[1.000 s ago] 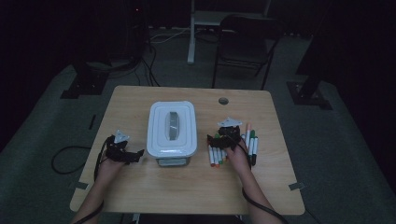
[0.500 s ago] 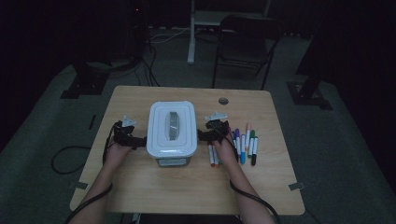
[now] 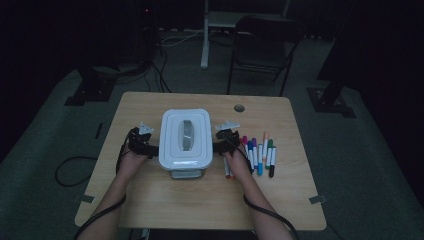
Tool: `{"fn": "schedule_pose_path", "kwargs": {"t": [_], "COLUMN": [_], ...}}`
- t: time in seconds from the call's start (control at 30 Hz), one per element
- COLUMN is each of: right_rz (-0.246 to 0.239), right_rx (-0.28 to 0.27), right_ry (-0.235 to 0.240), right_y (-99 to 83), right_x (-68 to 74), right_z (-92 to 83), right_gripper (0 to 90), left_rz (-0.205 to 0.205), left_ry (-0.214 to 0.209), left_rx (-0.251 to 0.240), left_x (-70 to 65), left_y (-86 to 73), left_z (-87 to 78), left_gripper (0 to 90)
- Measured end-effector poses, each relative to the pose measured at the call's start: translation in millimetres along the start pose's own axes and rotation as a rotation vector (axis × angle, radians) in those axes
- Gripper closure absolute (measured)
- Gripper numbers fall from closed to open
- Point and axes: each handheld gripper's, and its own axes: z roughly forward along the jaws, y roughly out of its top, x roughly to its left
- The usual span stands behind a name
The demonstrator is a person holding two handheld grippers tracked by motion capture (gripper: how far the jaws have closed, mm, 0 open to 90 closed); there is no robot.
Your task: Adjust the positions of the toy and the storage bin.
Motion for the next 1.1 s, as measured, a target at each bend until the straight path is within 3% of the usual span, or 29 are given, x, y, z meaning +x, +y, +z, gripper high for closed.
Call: {"fn": "schedule_pose_path", "kwargs": {"t": [0.23,0.3,0.47,0.77,0.93,1.1], "right_rz": [0.023,0.023,0.010,0.034,0.038,-0.003], "right_rx": [-0.021,-0.022,-0.019,-0.036,-0.052,-0.043], "right_ry": [0.018,0.026,0.036,0.100,0.128,0.175], "right_y": [-18.5,-24.7,-35.4,-62.4,-77.3,-87.3], "right_x": [0.8,-0.1,0.2,5.5,14.4,30.7], "right_z": [-23.1,-29.2,-42.2,-70.6,-83.6,-92.4], "right_gripper": [20.2,20.2,20.2,20.2,20.1,16.2], "left_rz": [0.033,0.061,0.085,0.118,0.119,0.088], "left_ry": [-0.028,-0.038,-0.049,-0.074,-0.085,-0.110], "left_rx": [-0.004,0.000,0.000,-0.004,-0.004,-0.006], "left_x": [-17.2,-26.2,-38.5,-58.7,-60.6,-47.9], "left_y": [-2.3,-2.7,-5.2,-16.4,-20.5,-23.7], "left_z": [-2.7,-5.2,-9.5,-22.0,-26.0,-24.6], "left_gripper": [0.8,0.7,0.7,0.7,0.7,0.7]}}
